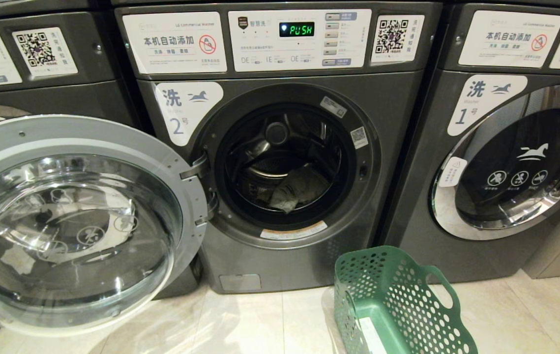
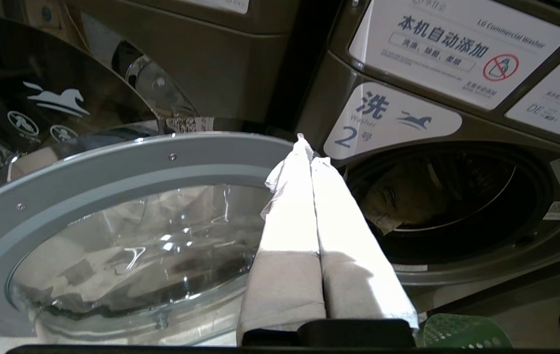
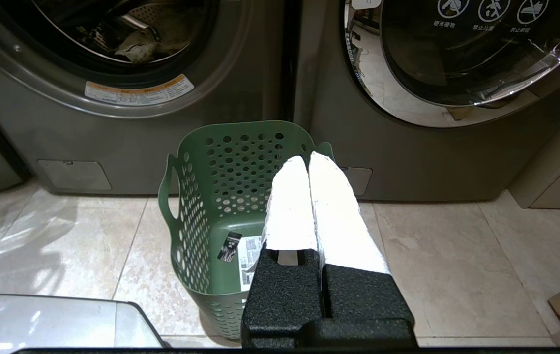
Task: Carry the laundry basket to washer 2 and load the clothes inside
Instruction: Close the washing machine door with the left hand
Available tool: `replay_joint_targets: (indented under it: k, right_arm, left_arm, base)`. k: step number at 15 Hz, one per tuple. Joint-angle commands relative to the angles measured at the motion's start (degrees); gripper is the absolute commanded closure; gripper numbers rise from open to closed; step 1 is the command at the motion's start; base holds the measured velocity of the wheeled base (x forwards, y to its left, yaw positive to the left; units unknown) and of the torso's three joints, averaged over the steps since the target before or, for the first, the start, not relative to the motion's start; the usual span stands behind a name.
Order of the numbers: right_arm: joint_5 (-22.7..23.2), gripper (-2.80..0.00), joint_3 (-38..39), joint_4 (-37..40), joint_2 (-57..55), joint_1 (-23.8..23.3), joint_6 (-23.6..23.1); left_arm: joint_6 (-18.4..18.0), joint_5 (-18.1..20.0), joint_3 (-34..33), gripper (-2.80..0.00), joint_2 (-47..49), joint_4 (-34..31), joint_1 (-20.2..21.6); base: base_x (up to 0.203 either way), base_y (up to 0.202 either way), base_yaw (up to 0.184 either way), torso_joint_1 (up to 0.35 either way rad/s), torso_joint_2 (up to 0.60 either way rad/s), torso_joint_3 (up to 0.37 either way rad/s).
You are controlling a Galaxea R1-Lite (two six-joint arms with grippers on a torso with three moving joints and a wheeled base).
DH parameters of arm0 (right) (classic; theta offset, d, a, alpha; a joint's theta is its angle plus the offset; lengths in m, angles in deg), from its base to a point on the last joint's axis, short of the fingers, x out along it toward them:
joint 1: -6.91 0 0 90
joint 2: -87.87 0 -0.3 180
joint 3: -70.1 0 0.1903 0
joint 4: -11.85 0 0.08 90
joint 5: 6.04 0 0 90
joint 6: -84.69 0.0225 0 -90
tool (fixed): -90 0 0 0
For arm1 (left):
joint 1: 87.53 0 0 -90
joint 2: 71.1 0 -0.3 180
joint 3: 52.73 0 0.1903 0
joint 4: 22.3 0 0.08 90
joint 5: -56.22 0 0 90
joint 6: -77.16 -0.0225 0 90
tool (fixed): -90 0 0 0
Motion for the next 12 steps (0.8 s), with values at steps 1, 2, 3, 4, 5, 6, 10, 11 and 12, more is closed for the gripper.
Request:
replay_joint_targets:
  k: [1, 2, 3, 4, 5, 6, 10, 11, 12]
  right_arm:
    - [0.02, 0.0, 0.05, 0.0, -0.01, 0.01, -0.09]
    - [0.06, 0.0, 0.05, 0.0, -0.09, 0.01, -0.09]
    - [0.02, 0.0, 0.0, 0.0, -0.09, 0.01, -0.01]
    - [0.02, 0.0, 0.0, 0.0, -0.09, 0.01, 0.08]
    - [0.02, 0.0, 0.08, 0.0, 0.0, 0.01, 0.08]
    - [-0.06, 0.0, 0.0, 0.0, -0.09, 0.01, 0.17]
    - [-0.15, 0.0, 0.0, 0.0, -0.09, 0.01, 0.17]
    - [-0.08, 0.0, 0.0, 0.0, -0.07, 0.01, 0.17]
    - [-0.15, 0.0, 0.0, 0.0, -0.09, 0.01, 0.24]
  left_arm:
    - [0.22, 0.62, -0.04, 0.0, -0.77, -0.61, 0.0]
    - [0.31, 0.66, -0.17, 0.0, -0.77, -0.61, 0.0]
    - [0.31, 0.7, -0.21, 0.0, -0.77, -0.7, -0.08]
    - [0.31, 0.7, -0.21, 0.0, -0.86, -0.7, -0.25]
    - [0.31, 0.7, -0.39, 0.0, -0.87, -0.7, -0.26]
    - [0.31, 0.78, -1.01, 0.0, -1.04, -0.61, -0.26]
    - [0.31, 1.14, -3.19, 0.0, -1.91, -0.35, -0.26]
    - [0.39, 1.14, -3.55, 0.0, -1.91, -0.17, -0.26]
    - [0.39, 1.14, -3.86, 0.0, -1.82, -0.08, -0.26]
  base:
    - [0.0, 0.0, 0.0, 0.0, 0.0, 0.0]
    - [0.0, 0.0, 0.0, 0.0, 0.0, 0.0]
    - [0.0, 0.0, 0.0, 0.0, 0.0, 0.0]
    - [0.0, 0.0, 0.0, 0.0, 0.0, 0.0]
    - [0.0, 0.0, 0.0, 0.0, 0.0, 0.0]
    - [0.0, 0.0, 0.0, 0.0, 0.0, 0.0]
    - [-0.028, 0.0, 0.0, 0.002, 0.0, 0.0]
    - [-0.185, 0.0, 0.0, -0.004, 0.01, -0.001]
    - [-0.198, 0.0, 0.002, -0.002, 0.0, 0.007]
